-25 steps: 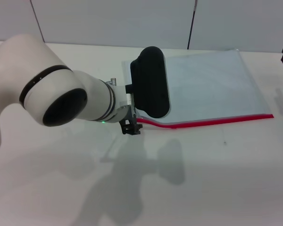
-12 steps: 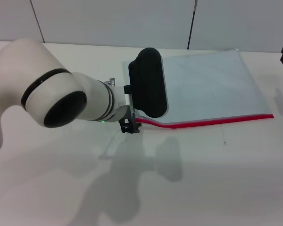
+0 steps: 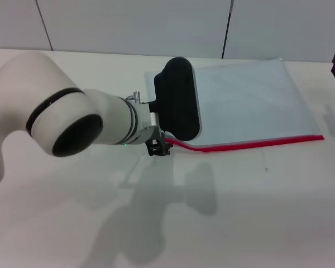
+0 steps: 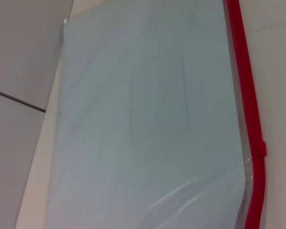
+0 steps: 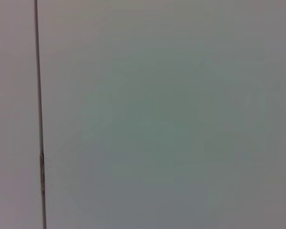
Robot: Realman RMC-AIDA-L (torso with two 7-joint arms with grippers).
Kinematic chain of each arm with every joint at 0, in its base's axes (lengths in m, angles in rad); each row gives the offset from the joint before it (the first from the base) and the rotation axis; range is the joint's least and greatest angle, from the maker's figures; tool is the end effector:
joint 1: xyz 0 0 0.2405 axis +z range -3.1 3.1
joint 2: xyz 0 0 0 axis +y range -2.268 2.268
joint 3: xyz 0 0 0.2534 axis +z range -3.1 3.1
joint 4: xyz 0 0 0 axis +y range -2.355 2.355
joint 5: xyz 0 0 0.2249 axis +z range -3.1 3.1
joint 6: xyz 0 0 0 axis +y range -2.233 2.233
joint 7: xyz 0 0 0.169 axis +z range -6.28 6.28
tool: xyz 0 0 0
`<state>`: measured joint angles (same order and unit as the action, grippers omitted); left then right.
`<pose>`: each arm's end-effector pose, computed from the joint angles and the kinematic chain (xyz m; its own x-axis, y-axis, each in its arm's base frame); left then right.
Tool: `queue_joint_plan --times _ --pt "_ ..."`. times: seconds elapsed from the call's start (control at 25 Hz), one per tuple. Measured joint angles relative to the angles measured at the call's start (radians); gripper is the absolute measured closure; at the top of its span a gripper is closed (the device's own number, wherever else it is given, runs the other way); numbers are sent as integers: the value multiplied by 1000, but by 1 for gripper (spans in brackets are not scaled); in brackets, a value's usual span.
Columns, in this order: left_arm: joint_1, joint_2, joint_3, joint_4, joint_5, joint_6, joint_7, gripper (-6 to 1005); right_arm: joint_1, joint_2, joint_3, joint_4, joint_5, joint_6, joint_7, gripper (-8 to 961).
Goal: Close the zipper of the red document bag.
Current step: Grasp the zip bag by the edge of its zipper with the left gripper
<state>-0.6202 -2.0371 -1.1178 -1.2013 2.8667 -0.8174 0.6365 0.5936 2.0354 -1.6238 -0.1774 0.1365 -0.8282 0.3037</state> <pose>-0.1640 0.4026 -0.1127 0.8896 0.0173 -0.4565 -0.2562 -0.8084 -0.5300 0.3200 0.4354 -0.0063 0.7289 -0.0930 -0.6782 -0.6826 -0.1746 -0.7097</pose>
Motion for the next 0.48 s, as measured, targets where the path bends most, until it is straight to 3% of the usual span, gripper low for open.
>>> queue_joint_plan --times 0.48 --pt "-6 -2 12 68 -1 88 -16 318 0 2 -1 -3 0 0 0 413"
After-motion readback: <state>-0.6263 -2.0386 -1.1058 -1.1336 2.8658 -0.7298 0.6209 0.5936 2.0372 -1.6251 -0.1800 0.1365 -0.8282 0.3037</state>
